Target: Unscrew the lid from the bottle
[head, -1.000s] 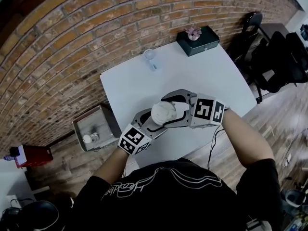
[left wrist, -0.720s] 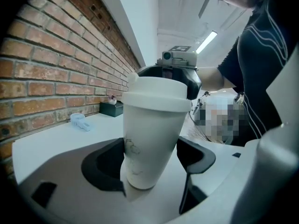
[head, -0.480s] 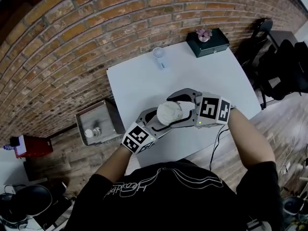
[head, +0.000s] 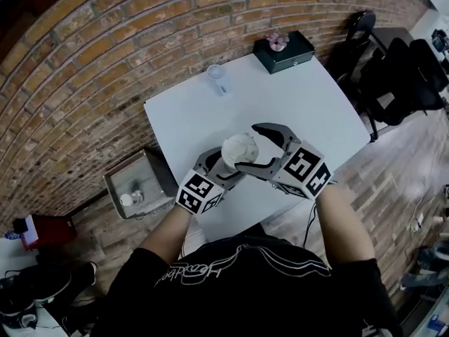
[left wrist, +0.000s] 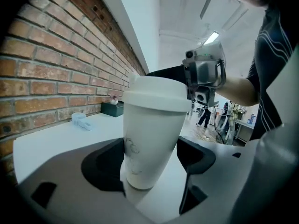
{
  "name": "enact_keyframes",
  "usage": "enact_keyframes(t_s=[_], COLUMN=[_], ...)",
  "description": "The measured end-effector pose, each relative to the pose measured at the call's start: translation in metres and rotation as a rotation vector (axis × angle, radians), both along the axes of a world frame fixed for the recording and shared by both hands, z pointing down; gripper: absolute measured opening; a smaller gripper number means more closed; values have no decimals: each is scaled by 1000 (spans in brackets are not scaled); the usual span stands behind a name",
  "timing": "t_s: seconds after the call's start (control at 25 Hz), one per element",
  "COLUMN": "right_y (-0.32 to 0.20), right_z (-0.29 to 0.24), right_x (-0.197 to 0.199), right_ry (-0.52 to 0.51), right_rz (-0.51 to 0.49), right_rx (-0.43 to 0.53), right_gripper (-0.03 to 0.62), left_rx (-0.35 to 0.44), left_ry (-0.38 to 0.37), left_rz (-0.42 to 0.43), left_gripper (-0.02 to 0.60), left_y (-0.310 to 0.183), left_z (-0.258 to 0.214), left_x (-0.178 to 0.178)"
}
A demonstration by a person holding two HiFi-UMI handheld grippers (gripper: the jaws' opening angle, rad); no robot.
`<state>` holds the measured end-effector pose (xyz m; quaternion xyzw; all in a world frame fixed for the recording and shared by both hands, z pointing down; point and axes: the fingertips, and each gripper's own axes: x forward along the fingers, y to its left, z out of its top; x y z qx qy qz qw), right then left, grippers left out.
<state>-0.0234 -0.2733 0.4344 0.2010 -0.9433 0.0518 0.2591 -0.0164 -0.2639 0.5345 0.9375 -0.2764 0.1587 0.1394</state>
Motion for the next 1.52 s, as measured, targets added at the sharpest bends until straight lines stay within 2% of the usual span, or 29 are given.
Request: enact_keyframes(t_s=[0.16,0.32,0.52,0.6,0.72,0.92,1.08,1.24,1.52], right_y=[2,8,7,6,6,6,6,7,8], right_z=[3,11,16,18,19,20,20,20,20], right_x=[7,4,4,5,6,6,4,4,1], right_ry=[-80,-89,-92,-78,-69,-61,-54,-44,2], right_rz=[237,352,432,446,448,421,353,233,-47], right_rx=[-37,-39,-38,-27,-11,-15,-15,-18,-37], right_gripper=[378,376,357,330,327,328,328,328,327], left_rx=[-2,0,1,4,6,0,3,5,5], left_ry=[0,5,3,6,8,3,2,0,-11], left_rz=[-5,-18,-15,-19,-23,-24,-25,-22,-24], left_gripper=[364,364,364,364,364,364,364,364,364], left_y=[1,0,1,1,1,2,2,2,3], left_z=[0,0,-1,-1,-1,1,1,1,1], left_x=[1,2,2,3,2,2,1,1,1])
